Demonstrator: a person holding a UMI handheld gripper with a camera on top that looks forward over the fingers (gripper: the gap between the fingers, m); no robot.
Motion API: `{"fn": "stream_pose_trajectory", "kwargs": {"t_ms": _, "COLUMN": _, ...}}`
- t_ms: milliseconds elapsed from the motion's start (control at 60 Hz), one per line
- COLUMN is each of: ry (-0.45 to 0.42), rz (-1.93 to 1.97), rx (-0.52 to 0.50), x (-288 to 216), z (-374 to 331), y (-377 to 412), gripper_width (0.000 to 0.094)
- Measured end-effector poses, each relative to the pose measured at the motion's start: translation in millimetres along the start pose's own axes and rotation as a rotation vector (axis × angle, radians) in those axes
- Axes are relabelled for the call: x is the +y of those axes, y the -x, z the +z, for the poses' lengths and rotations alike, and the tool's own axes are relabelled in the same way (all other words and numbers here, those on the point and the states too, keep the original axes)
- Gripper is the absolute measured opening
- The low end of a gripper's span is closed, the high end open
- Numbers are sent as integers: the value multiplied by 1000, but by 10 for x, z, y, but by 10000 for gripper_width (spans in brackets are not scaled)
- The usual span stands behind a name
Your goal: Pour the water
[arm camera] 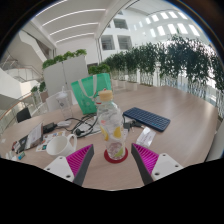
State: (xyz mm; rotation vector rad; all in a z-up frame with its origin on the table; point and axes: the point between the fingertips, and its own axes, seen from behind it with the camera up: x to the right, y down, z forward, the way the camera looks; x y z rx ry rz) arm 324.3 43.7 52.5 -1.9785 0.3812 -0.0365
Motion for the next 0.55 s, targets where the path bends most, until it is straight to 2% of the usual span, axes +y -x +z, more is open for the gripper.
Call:
{"fn": "stream_pose_trajectory", "kwargs": {"t_ms": 83, "ry": 11, "rz": -21, "rx": 9, "x": 1, "z": -613, "y": 188, "gripper_width": 834}}
{"fn": "stream_pose_trajectory", "kwargs": {"t_ms": 267, "ry": -23, "rz": -60, "rx": 41, "x": -132, "z": -1820, "y": 624, "gripper_width": 833}}
{"fn": "stream_pose_trajectory", "kwargs": {"t_ms": 550, "ry": -54, "rz": -99, "rx": 52, "x": -265, "z": -3194, "y": 1286, "gripper_width": 830}}
